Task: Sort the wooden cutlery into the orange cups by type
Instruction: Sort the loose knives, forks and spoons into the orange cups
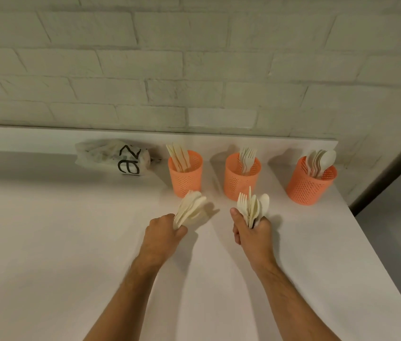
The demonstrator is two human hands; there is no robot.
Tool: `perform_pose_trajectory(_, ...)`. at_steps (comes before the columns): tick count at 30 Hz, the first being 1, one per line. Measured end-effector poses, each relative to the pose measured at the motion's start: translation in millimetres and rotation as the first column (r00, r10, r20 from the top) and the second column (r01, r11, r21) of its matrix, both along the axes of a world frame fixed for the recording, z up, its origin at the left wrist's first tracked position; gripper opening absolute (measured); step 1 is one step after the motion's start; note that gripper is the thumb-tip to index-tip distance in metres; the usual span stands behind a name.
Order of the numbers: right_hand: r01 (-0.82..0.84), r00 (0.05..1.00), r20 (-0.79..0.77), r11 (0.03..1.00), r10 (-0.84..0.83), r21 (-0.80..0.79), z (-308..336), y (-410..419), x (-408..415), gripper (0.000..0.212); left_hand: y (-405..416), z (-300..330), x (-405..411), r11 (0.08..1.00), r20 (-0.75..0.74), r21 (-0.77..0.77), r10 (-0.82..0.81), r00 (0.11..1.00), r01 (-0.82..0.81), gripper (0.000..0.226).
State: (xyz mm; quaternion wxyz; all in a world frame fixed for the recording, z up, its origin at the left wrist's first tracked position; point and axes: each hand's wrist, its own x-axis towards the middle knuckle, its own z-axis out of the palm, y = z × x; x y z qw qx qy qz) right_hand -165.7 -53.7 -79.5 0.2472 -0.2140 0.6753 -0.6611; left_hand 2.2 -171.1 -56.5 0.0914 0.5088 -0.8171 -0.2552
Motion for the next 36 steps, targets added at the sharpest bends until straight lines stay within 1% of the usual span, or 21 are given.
perform_pose_trajectory(2, -0.026, 0.999, 0.025, 1.0, 0.026, -0.008, 2.5, 1.9, -0.4, 0.036, 6.1, 3.9, 3.2, 0.998, -0.235, 0.064, 0.038, 0.971, -0.023, 0.013)
perform_pose_trajectory(4, -0.028, 0.999, 0.017, 0.999, 0.028, 0.018, 6.5, 2.4, -0.8, 0.038, 12.8, 8.2, 2.6, 0.993, -0.443, 0.111, 0.09, 0.892, -0.044, 0.005)
perform_pose_trajectory(6, -0.003, 1.0, -0.002, 1.0, 0.003, 0.023, 12.7, 1.6, -0.6, 0.042, 16.8, 11.0, -1.1, 0.992, -0.608, 0.122, 0.11, 0.787, -0.045, 0.003)
perform_pose_trajectory(8, 0.003, 1.0, 0.0, 0.999, -0.003, -0.032, 17.7, -0.1, 0.5, 0.043, 20.1, 10.6, -6.5, 0.99, -0.709, 0.129, 0.128, 0.694, -0.051, 0.008)
perform_pose_trajectory(10, -0.006, 1.0, -0.001, 0.999, 0.006, -0.052, 14.6, -2.2, 4.1, 0.043, 27.3, 5.3, -9.7, 0.984, -0.735, 0.146, 0.177, 0.654, -0.101, 0.007)
perform_pose_trajectory(13, -0.019, 1.0, 0.01, 1.0, 0.019, 0.019, -0.9, -3.7, 11.4, 0.038, 40.2, -13.9, -9.9, 0.963, -0.743, 0.224, 0.27, 0.612, -0.153, 0.015)
perform_pose_trajectory(14, -0.034, 0.999, 0.001, 0.998, 0.034, 0.045, -4.1, -3.9, 12.9, 0.041, 42.8, -19.0, -9.4, 0.953, -0.746, 0.258, 0.3, 0.595, -0.157, 0.015)
perform_pose_trajectory(16, -0.063, 0.996, -0.053, 0.995, 0.067, 0.075, -2.7, -5.9, 13.5, 0.048, 43.1, -21.9, -9.7, 0.919, -0.73, 0.343, 0.391, 0.561, -0.195, 0.008)
perform_pose_trajectory(18, -0.078, 0.988, -0.125, 0.99, 0.093, 0.119, 7.2, -9.6, 12.8, 0.049, 42.9, -17.8, -12.3, 0.848, -0.712, 0.493, 0.523, 0.469, -0.196, 0.011)
perform_pose_trajectory(19, -0.087, 0.981, -0.158, 0.984, 0.111, 0.153, 13.2, -11.7, 12.8, 0.048, 44.6, -13.6, -14.5, 0.808, -0.704, 0.567, 0.575, 0.416, -0.159, 0.012)
perform_pose_trajectory(21, -0.13, 0.966, -0.191, 0.964, 0.175, 0.23, 24.5, -14.9, 14.8, 0.04, 49.2, -3.9, -18.2, 0.724, -0.683, 0.689, 0.66, 0.313, -0.026, 0.01)
perform_pose_trajectory(23, -0.214, 0.955, -0.149, 0.942, 0.258, 0.258, 36.4, -16.3, 20.8, 0.028, 53.3, 1.7, -21.2, 0.613, -0.628, 0.778, 0.744, 0.229, 0.142, 0.016)
perform_pose_trajectory(24, -0.268, 0.944, -0.12, 0.929, 0.306, 0.256, 41.7, -16.5, 24.7, 0.03, 55.4, 3.7, -22.0, 0.56, -0.599, 0.799, 0.772, 0.211, 0.219, 0.022)
perform_pose_trajectory(26, -0.368, 0.91, -0.094, 0.89, 0.405, 0.267, 45.7, -16.7, 33.6, 0.041, 60.2, 8.9, -23.2, 0.482, -0.578, 0.8, 0.778, 0.245, 0.357, 0.032)
perform_pose_trajectory(28, -0.394, 0.867, -0.166, 0.851, 0.469, 0.346, 43.1, -15.6, 43.0, 0.053, 63.3, 13.8, -23.3, 0.445, -0.586, 0.783, 0.762, 0.276, 0.435, 0.036)
perform_pose_trajectory(29, -0.386, 0.849, -0.213, 0.842, 0.484, 0.377, 40.7, -14.6, 47.6, 0.053, 63.7, 14.2, -23.0, 0.435, -0.59, 0.775, 0.758, 0.278, 0.458, 0.037)
perform_pose_trajectory(31, -0.355, 0.827, -0.276, 0.835, 0.49, 0.419, 36.5, -11.3, 56.8, 0.049, 64.5, 14.7, -21.3, 0.425, -0.607, 0.757, 0.738, 0.295, 0.496, 0.039)
perform_pose_trajectory(33, -0.302, 0.78, -0.356, 0.807, 0.515, 0.508, 37.9, -5.7, 64.6, 0.047, 67.0, 16.3, -19.5, 0.424, -0.639, 0.733, 0.698, 0.323, 0.532, 0.037)
perform_pose_trajectory(34, -0.279, 0.748, -0.391, 0.788, 0.537, 0.548, 40.9, -2.6, 66.1, 0.047, 67.9, 16.9, -18.9, 0.44, -0.658, 0.722, 0.675, 0.333, 0.535, 0.035)
perform_pose_trajectory(35, -0.273, 0.72, -0.407, 0.769, 0.562, 0.578, 46.0, -0.3, 65.5, 0.047, 67.2, 15.7, -18.4, 0.475, -0.683, 0.709, 0.645, 0.342, 0.521, 0.033)
perform_pose_trajectory(36, -0.275, 0.698, -0.409, 0.748, 0.588, 0.604, 48.7, 0.6, 62.0, 0.047, 66.0, 14.0, -17.6, 0.533, -0.721, 0.684, 0.6, 0.348, 0.498, 0.032)
